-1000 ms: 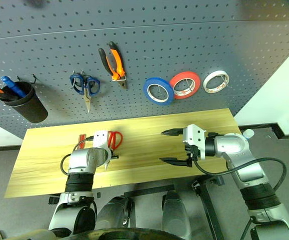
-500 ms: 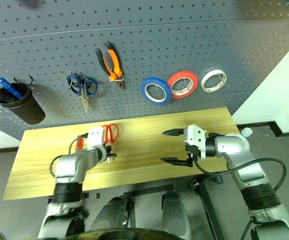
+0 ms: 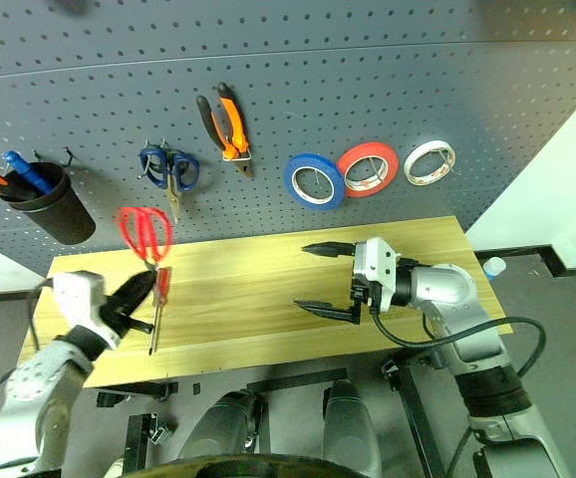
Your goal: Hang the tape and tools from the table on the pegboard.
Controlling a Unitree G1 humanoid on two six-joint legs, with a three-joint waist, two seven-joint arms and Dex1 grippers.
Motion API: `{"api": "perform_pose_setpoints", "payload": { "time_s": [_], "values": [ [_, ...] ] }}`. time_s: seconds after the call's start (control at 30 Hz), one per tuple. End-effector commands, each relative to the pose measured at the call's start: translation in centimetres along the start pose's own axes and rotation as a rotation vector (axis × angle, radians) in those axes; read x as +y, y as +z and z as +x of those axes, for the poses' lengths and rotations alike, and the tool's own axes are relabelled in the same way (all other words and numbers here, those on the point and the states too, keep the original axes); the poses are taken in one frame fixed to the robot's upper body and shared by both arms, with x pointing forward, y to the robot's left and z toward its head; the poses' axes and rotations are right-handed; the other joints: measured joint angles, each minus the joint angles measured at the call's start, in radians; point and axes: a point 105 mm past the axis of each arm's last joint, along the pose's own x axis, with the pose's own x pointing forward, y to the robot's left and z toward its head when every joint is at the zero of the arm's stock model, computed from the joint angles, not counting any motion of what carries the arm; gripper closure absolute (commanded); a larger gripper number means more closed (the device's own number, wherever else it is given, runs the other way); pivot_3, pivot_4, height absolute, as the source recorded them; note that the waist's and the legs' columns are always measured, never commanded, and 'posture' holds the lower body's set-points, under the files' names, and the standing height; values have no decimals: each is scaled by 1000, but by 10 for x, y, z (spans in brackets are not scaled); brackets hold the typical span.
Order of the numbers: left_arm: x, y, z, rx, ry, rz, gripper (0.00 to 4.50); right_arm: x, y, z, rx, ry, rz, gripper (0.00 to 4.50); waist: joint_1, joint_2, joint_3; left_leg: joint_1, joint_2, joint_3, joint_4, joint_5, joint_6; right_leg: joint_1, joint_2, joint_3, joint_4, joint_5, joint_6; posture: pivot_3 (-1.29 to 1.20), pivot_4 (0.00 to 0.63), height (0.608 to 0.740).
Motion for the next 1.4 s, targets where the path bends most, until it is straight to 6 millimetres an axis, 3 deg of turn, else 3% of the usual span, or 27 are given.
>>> {"api": "perform_pose_setpoints", "payload": {
  "time_s": [0.03,0.3,0.5,0.83,1.17,1.4],
  "values": [
    [13,42,-10,-250,21,85,4260,-2,33,6,-128,9,-47,0,0,0,0,0,0,0,0,0,0,0,0,0,0,0,0,-17,130,738],
    [28,50,-1,-306,55,158,4260,0,50,15,-170,53,-78,0,-1,0,-2,0,0,0,0,0,0,1,0,0,0,0,0,-24,117,738],
    [28,46,25,-305,20,187,4260,0,50,17,-164,57,-81,0,0,0,-7,1,0,0,0,0,0,1,1,0,0,0,0,-26,107,738],
    [28,25,51,-208,-1,290,4260,-2,49,15,-146,34,-86,0,-6,0,-13,1,0,0,0,0,0,1,1,0,0,1,0,-45,98,738],
    [25,7,62,-143,-3,238,4260,-2,45,14,-129,27,-87,0,-4,0,-16,1,0,0,0,0,0,1,1,0,0,1,1,-44,95,738],
    [26,5,60,-125,5,250,1906,-2,42,13,-113,28,-93,0,-5,0,-19,1,0,0,0,0,0,1,1,0,0,1,1,-44,93,738]
  ]
}}
